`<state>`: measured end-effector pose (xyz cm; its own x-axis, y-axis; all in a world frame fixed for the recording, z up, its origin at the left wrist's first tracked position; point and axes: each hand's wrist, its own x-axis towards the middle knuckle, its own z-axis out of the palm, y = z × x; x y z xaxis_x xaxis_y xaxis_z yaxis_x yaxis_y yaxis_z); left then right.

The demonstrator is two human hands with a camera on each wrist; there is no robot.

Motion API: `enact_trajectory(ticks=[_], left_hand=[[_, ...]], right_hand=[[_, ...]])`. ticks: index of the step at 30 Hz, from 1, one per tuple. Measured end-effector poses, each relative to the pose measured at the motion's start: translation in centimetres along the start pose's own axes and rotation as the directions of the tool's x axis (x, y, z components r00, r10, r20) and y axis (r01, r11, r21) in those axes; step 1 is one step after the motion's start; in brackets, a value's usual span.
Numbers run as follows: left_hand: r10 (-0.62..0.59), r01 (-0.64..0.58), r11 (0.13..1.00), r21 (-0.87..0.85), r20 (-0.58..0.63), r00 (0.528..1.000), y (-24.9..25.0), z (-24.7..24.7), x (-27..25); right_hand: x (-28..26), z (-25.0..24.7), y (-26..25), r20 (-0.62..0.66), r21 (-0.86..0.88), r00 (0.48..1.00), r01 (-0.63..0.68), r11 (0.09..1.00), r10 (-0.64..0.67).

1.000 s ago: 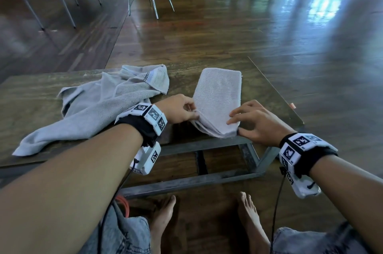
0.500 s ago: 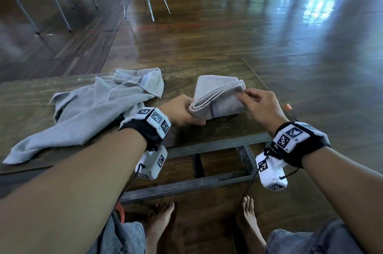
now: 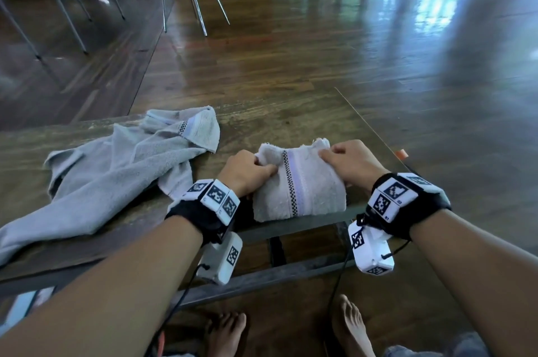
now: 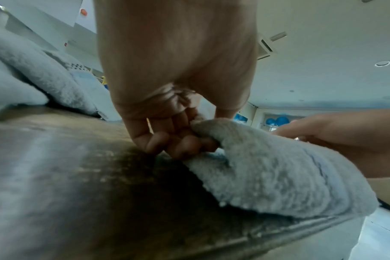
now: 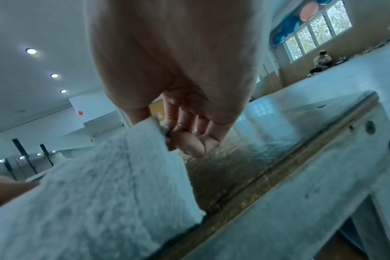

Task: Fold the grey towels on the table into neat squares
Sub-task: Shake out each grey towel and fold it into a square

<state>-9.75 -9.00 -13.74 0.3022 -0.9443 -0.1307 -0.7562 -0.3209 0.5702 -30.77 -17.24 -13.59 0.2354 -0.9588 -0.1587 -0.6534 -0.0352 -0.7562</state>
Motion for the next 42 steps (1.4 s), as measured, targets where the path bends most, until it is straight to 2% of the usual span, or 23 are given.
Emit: enact_trajectory(ticks=[4, 9, 11, 13, 15, 17, 20, 23, 26, 29, 32, 35, 39, 42], left_hand=[[-0.104, 0.102, 0.988, -0.116, -0.017, 0.994, -0.2, 0.5, 1.3], [-0.146, 0.144, 0.988, -0.048, -0.027, 0.989, -0.5, 0.7, 2.6], [-0.125, 0.125, 0.992, -0.016, -0.071, 0.990, -0.5, 0.6, 2.8], [-0.050, 0.051, 0.999, 0.004, -0.112, 0.992, -0.5, 0.4, 2.7], [0.021, -0.016, 0.999, 0.047, -0.108, 0.994, -0.6, 0.3, 2.7], [0.032, -0.025, 0.997, 0.072, -0.097, 0.995, -0.7, 0.1, 2.8], [0.013, -0.006, 0.998, 0.059, -0.113, 0.994, -0.8, -0.2, 2.9], [0.015, -0.006, 0.998, 0.064, -0.149, 0.989, -0.4, -0.3, 2.6], [0.063, -0.045, 0.994, 0.098, -0.190, 0.980, 0.5, -0.5, 1.9], [0.134, -0.111, 0.986, 0.127, -0.199, 0.971, 1.3, -0.7, 1.3], [0.252, -0.209, 0.949, 0.236, -0.169, 0.953, 1.7, -0.6, 0.8], [0.282, -0.241, 0.900, 0.362, -0.065, 0.957, 2.1, 0.0, 0.2], [0.215, -0.239, 0.842, 0.484, 0.105, 0.971, 2.3, 0.4, -0.3], [0.177, -0.229, 0.830, 0.508, 0.149, 0.973, 2.0, -0.1, -0.5]], right_hand=[[1.3, 0.9, -0.2, -0.026, -0.082, 0.999, 0.027, 0.996, -0.029], [2.7, 1.2, -0.4, 0.013, -0.159, 0.996, -0.085, 0.984, 0.089], [2.7, 1.2, -0.8, 0.010, -0.243, 0.995, -0.097, 0.965, 0.103], [2.2, 1.5, -1.0, -0.016, -0.350, 0.999, -0.053, 0.935, 0.050], [1.9, 1.6, -0.9, -0.010, -0.401, 0.996, 0.073, 0.913, -0.084], [1.7, 1.4, -0.9, 0.050, -0.429, 0.976, 0.214, 0.878, -0.214], [1.6, 1.0, -0.7, 0.116, -0.479, 0.960, 0.280, 0.832, -0.256], [1.3, 0.7, -0.6, 0.036, -0.522, 0.973, 0.213, 0.826, -0.229], [0.9, 0.6, -0.8, -0.019, -0.555, 0.989, 0.110, 0.824, -0.145], [0.4, 0.3, -1.1, -0.046, -0.559, 0.993, 0.061, 0.827, -0.105], [0.1, -0.2, -1.0, 0.051, -0.454, 0.998, 0.058, 0.889, -0.039], [-0.3, -0.7, -0.8, 0.146, -0.397, 0.989, 0.061, 0.916, -0.003], [-0.5, -1.1, -0.5, 0.038, -0.367, 0.997, 0.069, 0.928, -0.059], [-0.6, -1.1, 0.1, 0.008, -0.337, 0.986, 0.161, 0.928, -0.168]])
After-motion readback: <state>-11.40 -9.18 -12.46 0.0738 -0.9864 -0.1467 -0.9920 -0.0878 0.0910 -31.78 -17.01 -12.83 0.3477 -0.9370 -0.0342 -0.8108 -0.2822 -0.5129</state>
